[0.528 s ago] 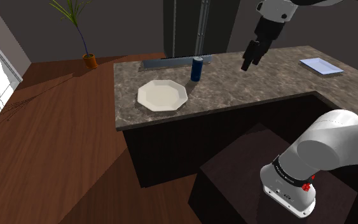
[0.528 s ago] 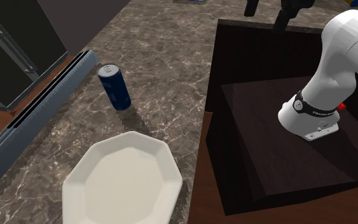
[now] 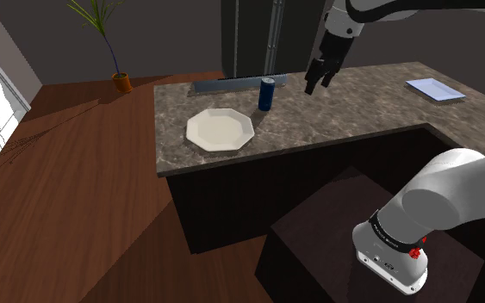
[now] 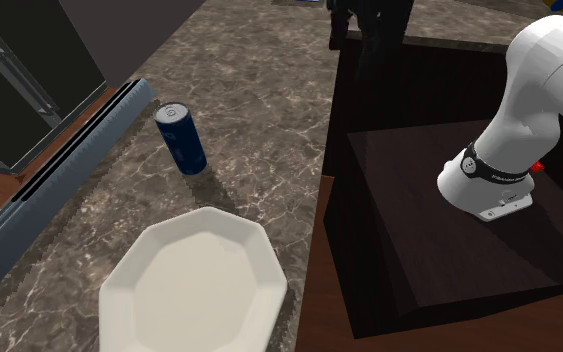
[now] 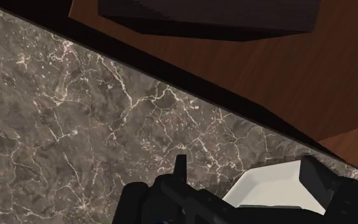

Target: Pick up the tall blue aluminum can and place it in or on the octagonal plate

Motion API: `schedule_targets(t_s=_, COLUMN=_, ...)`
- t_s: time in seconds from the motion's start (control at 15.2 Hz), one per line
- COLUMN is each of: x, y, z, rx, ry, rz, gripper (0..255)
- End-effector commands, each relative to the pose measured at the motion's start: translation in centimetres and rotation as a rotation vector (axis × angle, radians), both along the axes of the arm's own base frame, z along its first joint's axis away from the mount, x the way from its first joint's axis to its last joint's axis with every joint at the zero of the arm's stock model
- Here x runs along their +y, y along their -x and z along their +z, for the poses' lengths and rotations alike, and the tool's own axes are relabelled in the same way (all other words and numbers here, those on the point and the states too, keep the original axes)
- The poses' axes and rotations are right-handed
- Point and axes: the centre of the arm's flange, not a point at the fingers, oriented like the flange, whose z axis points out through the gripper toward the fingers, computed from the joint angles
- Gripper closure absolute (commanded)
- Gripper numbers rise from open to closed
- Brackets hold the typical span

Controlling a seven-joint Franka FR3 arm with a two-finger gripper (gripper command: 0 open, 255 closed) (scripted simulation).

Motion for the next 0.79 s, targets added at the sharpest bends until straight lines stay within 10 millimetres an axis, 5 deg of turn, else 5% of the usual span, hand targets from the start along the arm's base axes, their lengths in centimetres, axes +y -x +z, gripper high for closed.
schedule_targets(t_s=0.0, x=-0.4, y=-2.3, z=-0.7, rx=-0.007, ry=0.010, rz=-0.012, gripper=0)
schedule_targets(t_s=0.73, x=-2.6, y=-14.9, z=-6.1, rx=-0.037, ry=0.063, rz=-0.075, gripper=0)
